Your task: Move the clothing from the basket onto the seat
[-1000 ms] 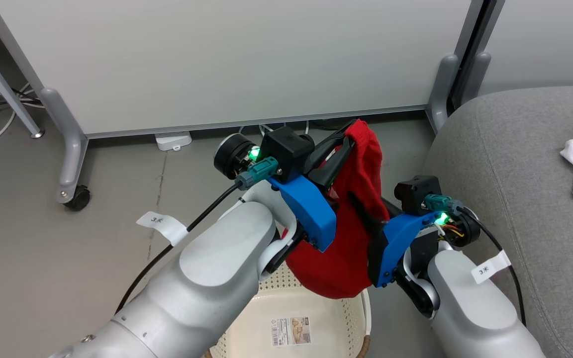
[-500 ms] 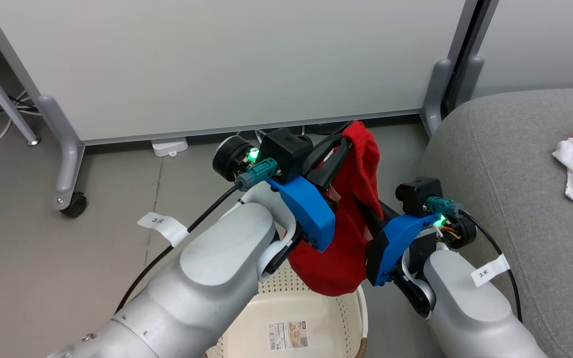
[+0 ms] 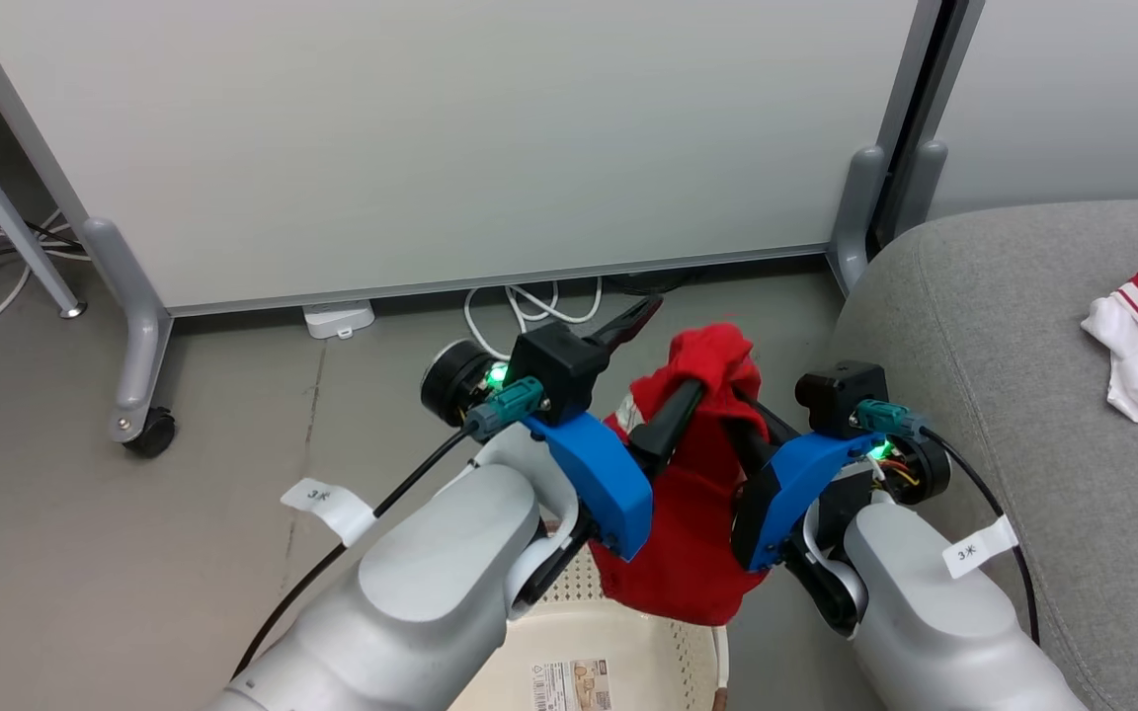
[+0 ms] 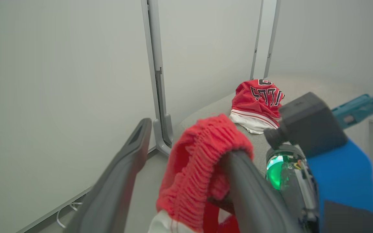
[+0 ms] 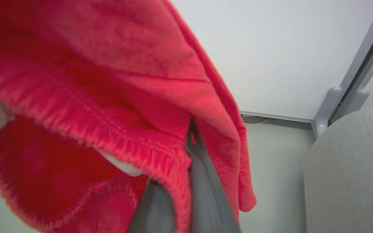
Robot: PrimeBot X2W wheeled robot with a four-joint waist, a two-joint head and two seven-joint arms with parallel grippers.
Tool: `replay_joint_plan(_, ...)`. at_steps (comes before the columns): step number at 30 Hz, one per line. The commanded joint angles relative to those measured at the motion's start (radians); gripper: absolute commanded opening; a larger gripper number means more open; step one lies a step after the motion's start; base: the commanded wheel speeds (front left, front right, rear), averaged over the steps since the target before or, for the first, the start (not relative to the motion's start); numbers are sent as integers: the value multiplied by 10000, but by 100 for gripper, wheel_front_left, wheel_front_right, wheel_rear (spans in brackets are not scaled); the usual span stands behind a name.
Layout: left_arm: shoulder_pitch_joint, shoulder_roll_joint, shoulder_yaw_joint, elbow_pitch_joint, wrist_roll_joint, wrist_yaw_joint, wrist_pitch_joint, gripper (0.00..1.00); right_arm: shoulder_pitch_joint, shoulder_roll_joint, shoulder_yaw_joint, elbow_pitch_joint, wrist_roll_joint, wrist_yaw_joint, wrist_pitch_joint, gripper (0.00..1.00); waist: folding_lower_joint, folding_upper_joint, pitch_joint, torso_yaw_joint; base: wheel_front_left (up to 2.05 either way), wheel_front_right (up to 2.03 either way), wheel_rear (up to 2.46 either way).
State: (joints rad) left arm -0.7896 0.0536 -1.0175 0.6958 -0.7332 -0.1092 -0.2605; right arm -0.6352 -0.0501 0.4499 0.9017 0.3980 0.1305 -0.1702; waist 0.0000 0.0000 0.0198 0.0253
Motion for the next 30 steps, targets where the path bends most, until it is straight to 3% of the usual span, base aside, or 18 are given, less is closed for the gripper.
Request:
replay_joint_plan(1,192,101,63,-53,11,-4,-51,100,-215,-9,-44,51,32,6,-94,0,0,0,-29,11,0,0,0)
replay_joint_plan(16,3083,1429,1502,-2621,1059,270,-58,100,-534,-9,-1245,682,-263,6,-636,0,0,0,-188,-49,0,0,0)
replay_joint_plan(25,5265,2041,3415,-4233,2148,585,-49,100,-230,-8,-1646,533,-483,6,-707,0,0,0,-179,-343,0,0,0)
replay_joint_plan(30,6268,1995,4508,-4513,2915,382,-50,100,-67,-8,-1801,335,-634,6,-625,0,0,0,-78,-585,0,0,0)
